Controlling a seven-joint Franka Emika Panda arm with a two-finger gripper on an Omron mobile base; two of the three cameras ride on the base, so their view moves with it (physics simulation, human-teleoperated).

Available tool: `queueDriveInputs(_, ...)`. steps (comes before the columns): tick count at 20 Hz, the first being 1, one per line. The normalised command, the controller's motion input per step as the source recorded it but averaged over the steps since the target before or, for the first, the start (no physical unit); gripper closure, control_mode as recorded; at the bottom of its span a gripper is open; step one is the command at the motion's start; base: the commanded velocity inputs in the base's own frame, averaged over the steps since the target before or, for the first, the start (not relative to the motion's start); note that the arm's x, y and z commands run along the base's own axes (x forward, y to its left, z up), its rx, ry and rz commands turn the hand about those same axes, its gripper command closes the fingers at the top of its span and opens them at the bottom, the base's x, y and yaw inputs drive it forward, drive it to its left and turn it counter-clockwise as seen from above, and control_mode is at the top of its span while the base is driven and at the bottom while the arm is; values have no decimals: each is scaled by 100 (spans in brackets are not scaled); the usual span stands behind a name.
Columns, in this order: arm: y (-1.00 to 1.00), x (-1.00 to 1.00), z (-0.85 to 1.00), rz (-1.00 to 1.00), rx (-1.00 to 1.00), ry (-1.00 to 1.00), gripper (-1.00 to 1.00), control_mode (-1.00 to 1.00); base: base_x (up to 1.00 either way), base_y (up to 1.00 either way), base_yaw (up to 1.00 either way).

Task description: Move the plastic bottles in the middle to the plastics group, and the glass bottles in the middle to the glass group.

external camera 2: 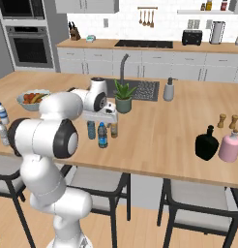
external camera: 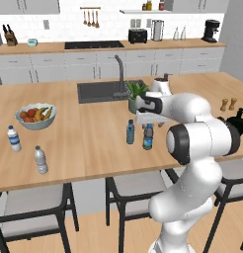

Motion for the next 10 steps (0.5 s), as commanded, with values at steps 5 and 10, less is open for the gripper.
queueDriveInputs(5, 1, 33, -28, 0, 0, 9, -100, -100, 0, 0, 0)
queueDriveInputs(10, 0, 27, -20, 0, 0, 0, -100, -100, 0, 0, 0)
